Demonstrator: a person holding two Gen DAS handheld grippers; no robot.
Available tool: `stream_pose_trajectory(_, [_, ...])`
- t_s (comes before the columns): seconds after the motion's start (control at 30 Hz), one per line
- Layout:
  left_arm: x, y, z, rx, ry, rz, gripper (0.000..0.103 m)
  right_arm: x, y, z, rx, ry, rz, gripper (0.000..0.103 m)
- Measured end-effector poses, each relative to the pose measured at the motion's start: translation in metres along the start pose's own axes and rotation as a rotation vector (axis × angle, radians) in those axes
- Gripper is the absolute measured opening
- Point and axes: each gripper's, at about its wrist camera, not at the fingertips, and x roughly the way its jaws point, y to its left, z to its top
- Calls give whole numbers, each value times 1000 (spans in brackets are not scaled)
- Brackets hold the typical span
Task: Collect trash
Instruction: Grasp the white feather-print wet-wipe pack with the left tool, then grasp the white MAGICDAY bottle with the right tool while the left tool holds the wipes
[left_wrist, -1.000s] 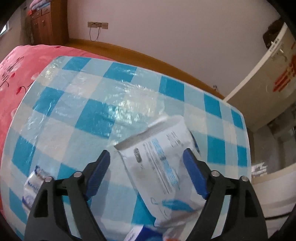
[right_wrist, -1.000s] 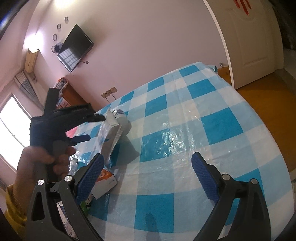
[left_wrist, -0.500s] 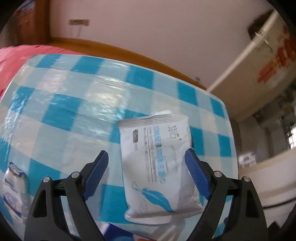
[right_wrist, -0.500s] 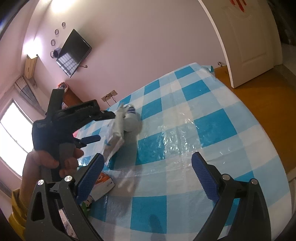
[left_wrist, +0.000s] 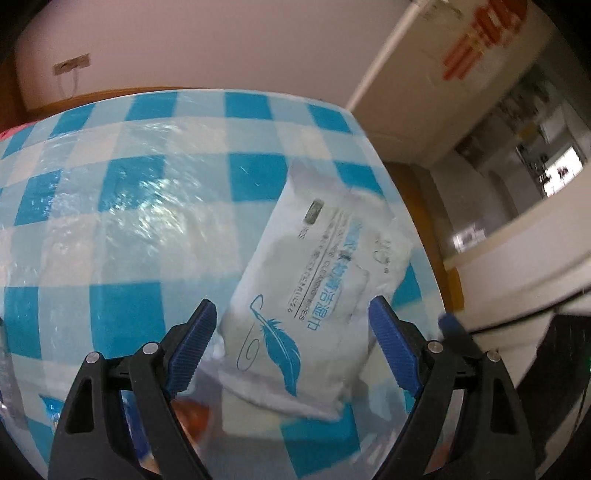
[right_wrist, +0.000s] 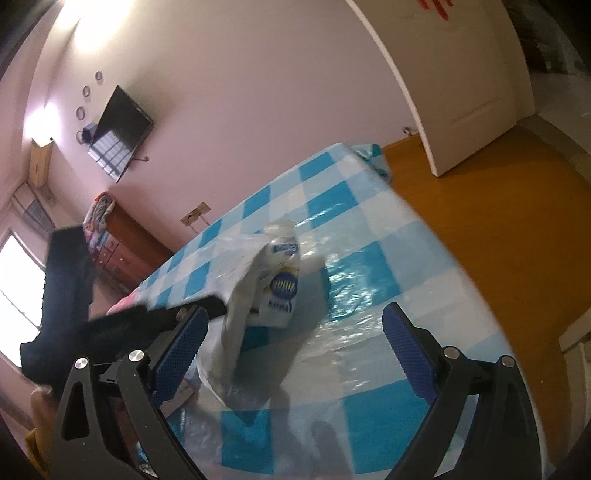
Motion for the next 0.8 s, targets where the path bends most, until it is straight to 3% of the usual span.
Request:
stream_pose_trajectory(0.13, [-10, -12, -14, 108, -42, 32, 85, 4, -7, 0, 4, 23, 2, 94])
stream_pose_trajectory(0.37, [-26, -6, -14, 184, -92, -12, 85, 6, -8, 0, -11, 26, -15, 94])
stream_pose_trajectory(0.53, [-23, -19, -8, 324, -98, 60, 85, 8, -13, 2, -6, 25, -21, 94])
stream_pose_trajectory(0.8, [9, -4, 5, 296, -17, 80, 85, 11, -13, 4, -10, 27, -4, 94])
